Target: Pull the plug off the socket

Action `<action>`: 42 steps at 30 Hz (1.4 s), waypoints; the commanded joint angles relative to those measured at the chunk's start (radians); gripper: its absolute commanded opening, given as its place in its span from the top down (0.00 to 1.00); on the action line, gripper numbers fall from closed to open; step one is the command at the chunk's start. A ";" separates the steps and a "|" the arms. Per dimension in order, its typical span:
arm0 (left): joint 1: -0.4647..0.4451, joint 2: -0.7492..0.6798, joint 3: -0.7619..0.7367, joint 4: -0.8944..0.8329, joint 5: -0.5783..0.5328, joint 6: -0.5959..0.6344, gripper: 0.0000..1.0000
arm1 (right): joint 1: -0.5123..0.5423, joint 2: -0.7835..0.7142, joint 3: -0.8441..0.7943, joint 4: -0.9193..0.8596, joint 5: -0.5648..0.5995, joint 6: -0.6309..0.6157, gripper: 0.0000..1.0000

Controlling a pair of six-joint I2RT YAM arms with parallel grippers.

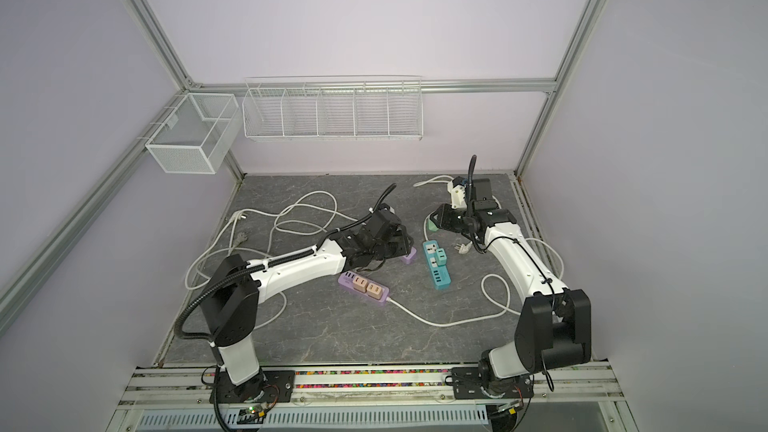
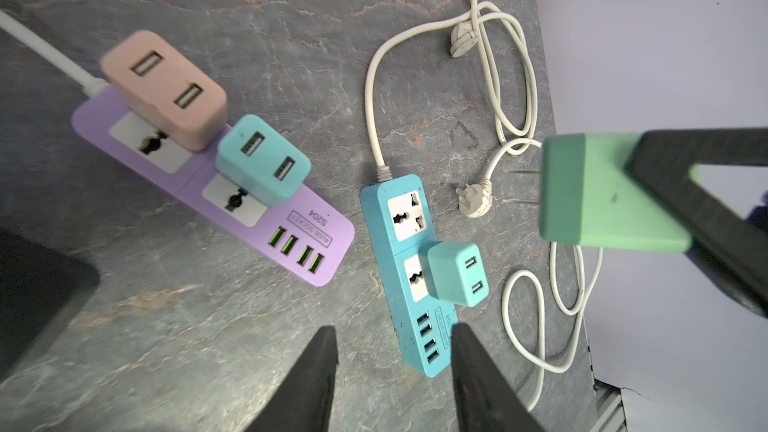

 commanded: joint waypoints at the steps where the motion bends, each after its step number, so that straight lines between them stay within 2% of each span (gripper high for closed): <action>1: -0.001 -0.075 -0.045 -0.038 -0.076 0.076 0.53 | 0.024 -0.020 -0.018 0.048 -0.063 0.040 0.84; 14: 0.033 -0.349 -0.266 -0.070 -0.168 0.187 0.51 | 0.195 -0.020 -0.147 0.164 -0.041 0.170 0.85; 20: 0.055 -0.438 -0.351 -0.064 -0.172 0.207 0.49 | 0.307 0.004 -0.222 0.284 0.037 0.259 0.84; 22: 0.068 -0.457 -0.374 -0.052 -0.153 0.208 0.48 | 0.326 0.020 -0.261 0.371 0.042 0.310 0.85; 24: 0.084 -0.471 -0.399 -0.036 -0.140 0.205 0.48 | 0.352 0.050 -0.264 0.395 0.100 0.320 0.85; 27: 0.105 -0.491 -0.426 -0.021 -0.127 0.202 0.47 | 0.363 0.095 -0.274 0.475 0.089 0.360 0.85; 31: 0.112 -0.503 -0.446 -0.011 -0.137 0.213 0.46 | 0.400 0.158 -0.258 0.497 0.130 0.356 0.85; 42: 0.124 -0.492 -0.476 0.013 -0.156 0.194 0.44 | 0.429 0.274 -0.254 0.574 0.142 0.382 0.84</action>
